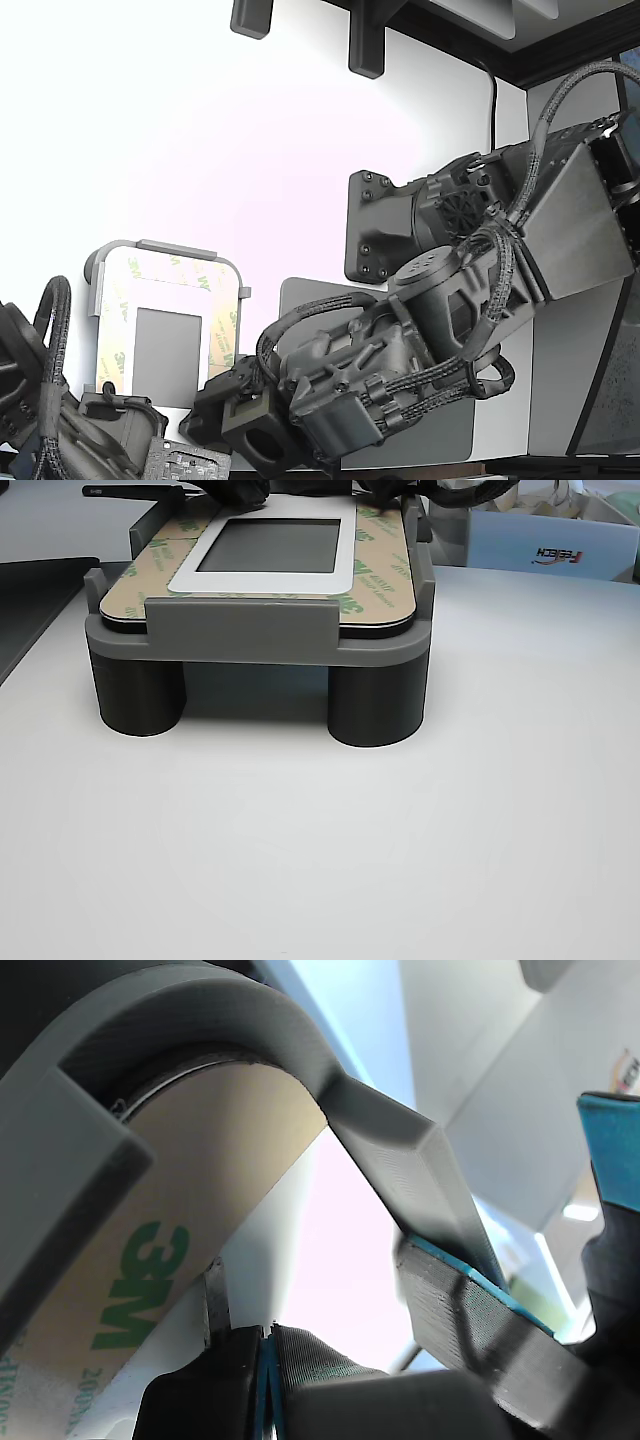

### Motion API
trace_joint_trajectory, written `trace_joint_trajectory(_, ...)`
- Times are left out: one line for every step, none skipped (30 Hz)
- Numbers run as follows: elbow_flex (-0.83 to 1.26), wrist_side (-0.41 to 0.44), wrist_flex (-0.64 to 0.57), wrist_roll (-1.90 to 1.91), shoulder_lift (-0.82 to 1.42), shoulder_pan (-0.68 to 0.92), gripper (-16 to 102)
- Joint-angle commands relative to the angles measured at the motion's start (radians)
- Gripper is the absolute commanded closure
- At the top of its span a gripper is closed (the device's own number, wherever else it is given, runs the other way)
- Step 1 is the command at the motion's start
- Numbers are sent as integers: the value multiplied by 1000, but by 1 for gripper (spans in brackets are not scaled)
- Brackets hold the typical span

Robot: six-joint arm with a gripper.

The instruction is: Peel off protective film from adhesive tape.

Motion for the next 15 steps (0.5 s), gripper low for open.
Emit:
trace_joint_trajectory(-29,0,2,5,20,-6,97)
trace_joint_trajectory(-29,0,3,5,20,-6,97)
trace_joint_trajectory(-31,0,6,5,20,-6,97)
trace_joint_trajectory(-31,0,8,6,20,-6,97)
trace_joint_trajectory(-31,0,9,8,21,-6,97)
trace_joint_trajectory(-31,2,9,11,21,-6,97)
trace_joint_trajectory(-32,2,9,12,21,-6,97)
trace_joint_trajectory(-32,2,11,15,23,-6,97)
trace_joint_trajectory(-34,3,11,18,23,-6,97)
trace_joint_trajectory(-34,3,11,20,23,-6,97)
trace_joint_trajectory(-35,3,11,23,23,-6,97)
trace_joint_trajectory(-35,3,11,26,23,-6,97)
trace_joint_trajectory(-35,3,8,29,23,-6,97)
trace_joint_trajectory(-37,3,6,32,23,-6,97)
trace_joint_trajectory(-37,3,5,35,23,-6,97)
